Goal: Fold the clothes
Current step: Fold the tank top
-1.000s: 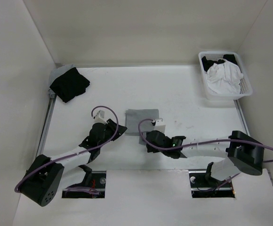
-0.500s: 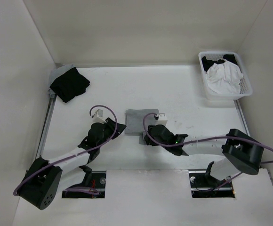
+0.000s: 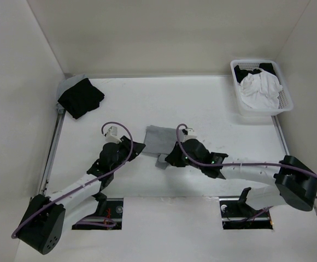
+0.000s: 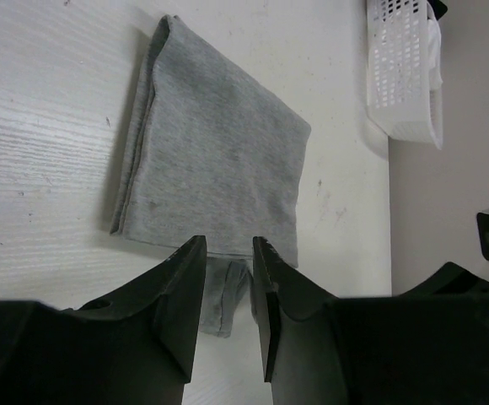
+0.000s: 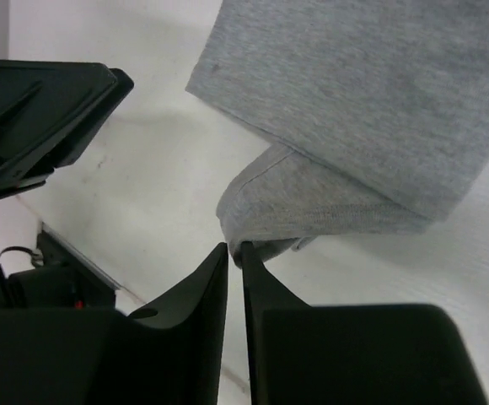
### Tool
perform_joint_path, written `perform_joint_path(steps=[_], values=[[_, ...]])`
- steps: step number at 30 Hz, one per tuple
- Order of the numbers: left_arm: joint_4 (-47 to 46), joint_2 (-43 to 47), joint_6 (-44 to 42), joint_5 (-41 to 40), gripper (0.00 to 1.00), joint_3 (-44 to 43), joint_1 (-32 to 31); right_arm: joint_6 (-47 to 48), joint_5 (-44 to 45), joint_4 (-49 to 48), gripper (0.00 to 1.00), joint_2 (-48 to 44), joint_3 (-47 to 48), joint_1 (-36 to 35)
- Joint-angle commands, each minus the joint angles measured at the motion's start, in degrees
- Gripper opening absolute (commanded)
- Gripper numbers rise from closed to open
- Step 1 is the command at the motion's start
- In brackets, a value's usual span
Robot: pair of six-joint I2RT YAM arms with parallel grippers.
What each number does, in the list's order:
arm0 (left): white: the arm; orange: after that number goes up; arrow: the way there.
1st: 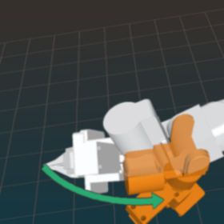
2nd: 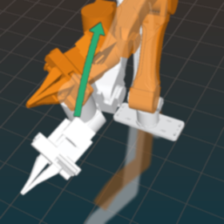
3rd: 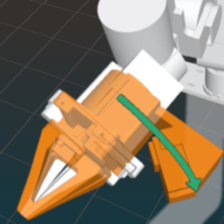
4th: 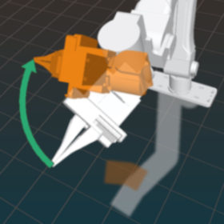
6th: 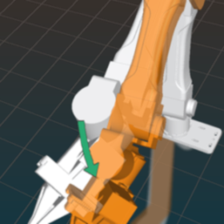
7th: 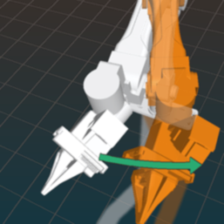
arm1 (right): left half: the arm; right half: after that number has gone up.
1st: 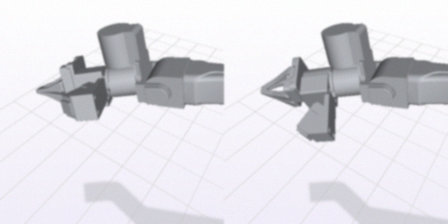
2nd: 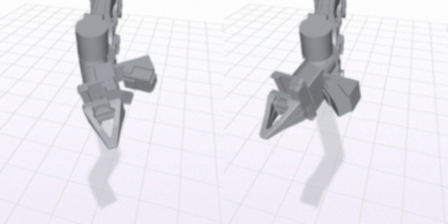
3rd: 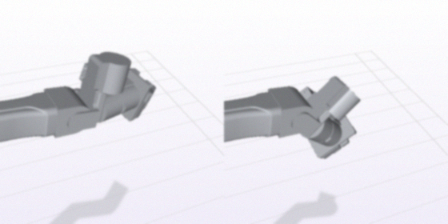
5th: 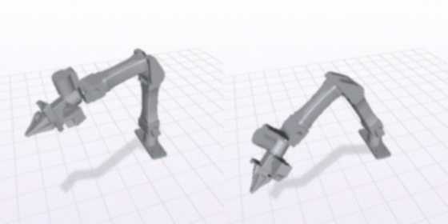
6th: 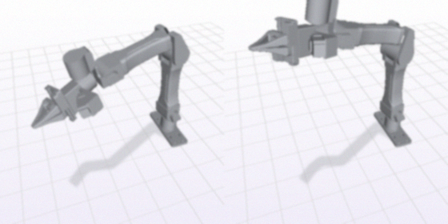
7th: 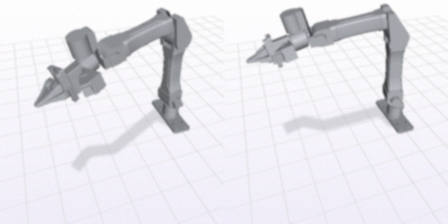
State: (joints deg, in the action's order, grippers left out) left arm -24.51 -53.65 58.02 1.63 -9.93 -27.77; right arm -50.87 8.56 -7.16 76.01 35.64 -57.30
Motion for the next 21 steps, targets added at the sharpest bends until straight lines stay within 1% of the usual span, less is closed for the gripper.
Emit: perform_joint_path(steps=[1,3,4,7,9,13,15,16,17,20,21], values=[[0.96,2.23,-0.54,-0.49,0.27,-2.37,0.31,-3.18,-4.6,-0.84,0.21,1.94,0.22,1.0],[1.48,2.58,-0.45,-0.49,0.27,-2.11,0.39,-3.27,-5.39,0.03,0.33,4.92,0.22,0.92],[1.75,2.93,-0.36,-0.49,0.27,-1.76,0.48,-3.01,-5.48,0.82,0.37,5.98,0.22,0.83],[2.27,3.72,-0.36,-0.49,0.28,-1.32,1.01,-2.39,-5.13,4.16,0.4,5.83,-0.04,-0.22],[2.98,4.34,-0.45,-0.49,0.28,-1.32,1.62,-1.08,-4.6,6.44,0.42,2.15,-0.65,-0.66],[5.08,4.34,-1.68,-0.49,0.3,-2.54,3.38,2.17,-3.46,10.84,0.45,-8.83,-0.83,-0.66],[6.31,4.17,-3.08,-0.49,0.31,-3.25,4.26,4.37,-3.11,11.46,0.45,-13.06,-0.57,-0.23],[7.02,4.17,-3.87,-0.57,0.32,-3.68,4.7,5.51,-2.67,11.03,0.43,-14.9,-0.48,0.56],[7.63,4.08,-4.75,-0.75,0.33,-4.04,5.13,6.65,-1.97,10.24,0.37,-16.32,-0.48,2.13],[10.79,4.25,-7.12,-1.54,0.36,-5.18,6.8,8.85,-0.12,6.04,0.11,-18.26,-0.48,7.58],[12.19,4.34,-8.09,-1.8,0.37,-5.79,7.51,9.9,0.32,3.84,0.07,-18.52,-0.66,9.6]])
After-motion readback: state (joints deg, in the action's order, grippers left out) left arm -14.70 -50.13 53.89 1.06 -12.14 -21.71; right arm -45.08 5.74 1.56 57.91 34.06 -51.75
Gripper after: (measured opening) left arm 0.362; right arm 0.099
